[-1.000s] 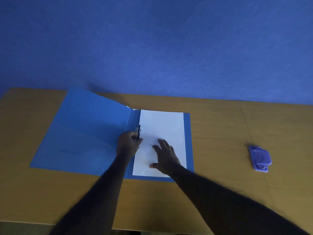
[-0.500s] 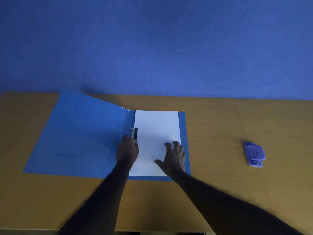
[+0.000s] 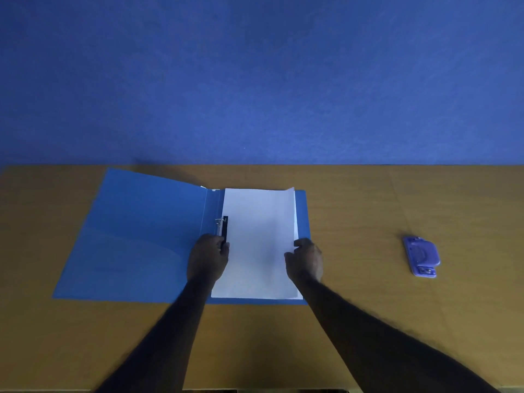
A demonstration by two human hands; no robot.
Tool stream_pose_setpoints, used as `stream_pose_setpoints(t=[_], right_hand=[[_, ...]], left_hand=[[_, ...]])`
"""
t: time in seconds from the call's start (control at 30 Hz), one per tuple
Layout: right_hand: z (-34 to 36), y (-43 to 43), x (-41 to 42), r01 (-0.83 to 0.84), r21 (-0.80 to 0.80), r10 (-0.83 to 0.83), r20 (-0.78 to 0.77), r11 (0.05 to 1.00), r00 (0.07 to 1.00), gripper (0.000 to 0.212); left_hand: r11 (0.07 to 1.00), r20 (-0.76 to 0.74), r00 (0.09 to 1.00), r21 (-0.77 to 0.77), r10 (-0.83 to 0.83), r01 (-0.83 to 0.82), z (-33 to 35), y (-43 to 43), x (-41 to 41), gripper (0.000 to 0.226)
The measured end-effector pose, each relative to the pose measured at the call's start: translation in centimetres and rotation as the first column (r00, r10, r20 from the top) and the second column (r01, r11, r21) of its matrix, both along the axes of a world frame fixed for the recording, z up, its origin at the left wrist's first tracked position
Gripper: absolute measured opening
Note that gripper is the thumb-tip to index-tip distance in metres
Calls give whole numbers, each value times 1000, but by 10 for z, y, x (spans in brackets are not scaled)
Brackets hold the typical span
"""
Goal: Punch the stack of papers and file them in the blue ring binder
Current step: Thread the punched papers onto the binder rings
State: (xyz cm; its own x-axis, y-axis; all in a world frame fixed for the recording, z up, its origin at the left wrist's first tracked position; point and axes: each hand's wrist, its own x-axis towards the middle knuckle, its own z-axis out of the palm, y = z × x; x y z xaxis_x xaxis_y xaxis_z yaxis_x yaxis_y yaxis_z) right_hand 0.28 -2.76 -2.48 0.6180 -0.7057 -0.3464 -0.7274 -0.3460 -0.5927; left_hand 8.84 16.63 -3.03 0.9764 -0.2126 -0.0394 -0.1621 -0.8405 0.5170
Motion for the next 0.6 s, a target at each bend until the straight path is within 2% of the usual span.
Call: stream_pose_setpoints(t=[0.13,0.2,0.3,0.37,0.5,0.57,0.6], right_hand=[[16,10,-5,-23,-34,26,89,999,996,14],[22,18,-6,-82,-21,84,163,996,983,18],[27,35,-9,-241,17,227,273,970,935,44],[29,46,-10,-308,53,281,287,950,916,49],[34,55,-14,-304,278,202,341,911,918,51],[33,50,-15,-252,283,157,319,926,935,43],[31,46,-16,-211,234,142,280,949,949,37]], left_hand=[[1000,65,998,-10,21,-21,12,-5,-9,23],[997,73,997,-68,-28,33,19,-15,-15,29],[967,-143,986,-252,-87,49,35,-38,-24,41],[944,-241,966,-330,-93,9,42,-49,-28,39],[933,-247,969,-348,-1,-87,41,-41,-26,23],[936,-256,965,-321,59,-142,43,-29,-20,23],[935,-253,962,-303,106,-183,45,-20,-16,25]])
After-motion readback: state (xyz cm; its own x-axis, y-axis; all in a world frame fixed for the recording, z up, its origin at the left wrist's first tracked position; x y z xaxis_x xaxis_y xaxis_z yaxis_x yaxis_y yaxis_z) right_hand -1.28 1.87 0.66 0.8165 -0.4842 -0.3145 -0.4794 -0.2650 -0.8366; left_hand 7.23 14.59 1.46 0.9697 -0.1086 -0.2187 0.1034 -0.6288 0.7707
